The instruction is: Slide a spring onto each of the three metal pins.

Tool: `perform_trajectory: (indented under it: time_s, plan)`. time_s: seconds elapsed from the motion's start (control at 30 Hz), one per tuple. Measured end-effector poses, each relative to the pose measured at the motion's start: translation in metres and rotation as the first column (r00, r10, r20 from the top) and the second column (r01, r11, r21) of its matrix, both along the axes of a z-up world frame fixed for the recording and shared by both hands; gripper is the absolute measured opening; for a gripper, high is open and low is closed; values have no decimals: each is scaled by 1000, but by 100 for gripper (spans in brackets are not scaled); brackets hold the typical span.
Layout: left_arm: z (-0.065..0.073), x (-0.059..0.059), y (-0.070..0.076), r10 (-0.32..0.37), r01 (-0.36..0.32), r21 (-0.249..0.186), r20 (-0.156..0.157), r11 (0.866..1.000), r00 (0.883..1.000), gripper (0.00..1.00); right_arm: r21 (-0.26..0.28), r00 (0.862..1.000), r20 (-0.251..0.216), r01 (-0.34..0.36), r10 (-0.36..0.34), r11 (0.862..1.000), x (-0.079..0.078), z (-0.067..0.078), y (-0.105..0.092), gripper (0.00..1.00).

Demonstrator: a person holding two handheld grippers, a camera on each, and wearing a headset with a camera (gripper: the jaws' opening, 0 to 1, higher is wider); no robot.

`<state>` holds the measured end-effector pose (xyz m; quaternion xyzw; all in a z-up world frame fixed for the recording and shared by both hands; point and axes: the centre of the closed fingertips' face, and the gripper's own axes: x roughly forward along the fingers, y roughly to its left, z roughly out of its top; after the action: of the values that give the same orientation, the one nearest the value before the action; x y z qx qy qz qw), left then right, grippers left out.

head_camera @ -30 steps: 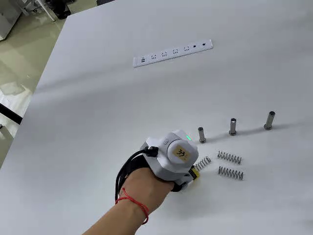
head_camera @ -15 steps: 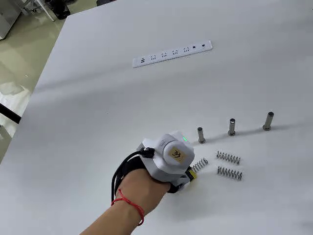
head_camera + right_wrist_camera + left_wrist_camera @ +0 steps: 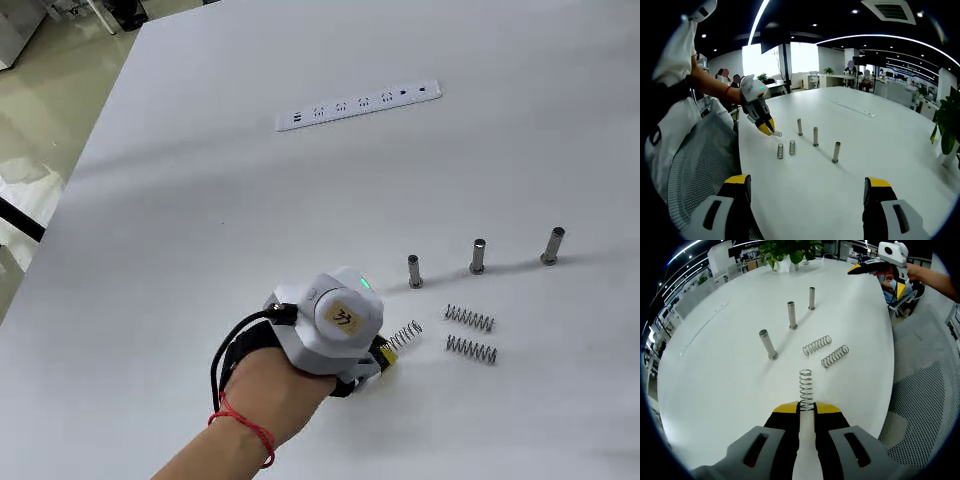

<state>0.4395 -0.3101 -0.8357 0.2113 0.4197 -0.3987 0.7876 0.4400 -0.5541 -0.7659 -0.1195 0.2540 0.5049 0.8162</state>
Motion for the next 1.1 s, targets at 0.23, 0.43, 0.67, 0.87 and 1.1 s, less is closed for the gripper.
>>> perform_trajectory:
  time_s: [0.23,0.43,0.67,0.87,1.1]
  plan:
    - [18,-1,-4,15,-13,-72,27,997,1000,7,-5,1000,6,-4,4,1000,-2,6,3,92]
    - [39,3,-7,24,-15,-128,69,992,997,7,-2,1000,12,-6,6,1000,0,14,8,91]
    - [68,9,-16,41,-17,-200,119,980,992,7,10,999,30,-21,20,1000,5,31,22,86]
    - [88,12,-26,47,-6,-260,150,966,988,7,45,998,51,-31,29,998,13,50,38,80]
    - [107,11,-38,27,35,-314,193,949,981,7,81,997,59,-52,47,995,17,71,63,68]
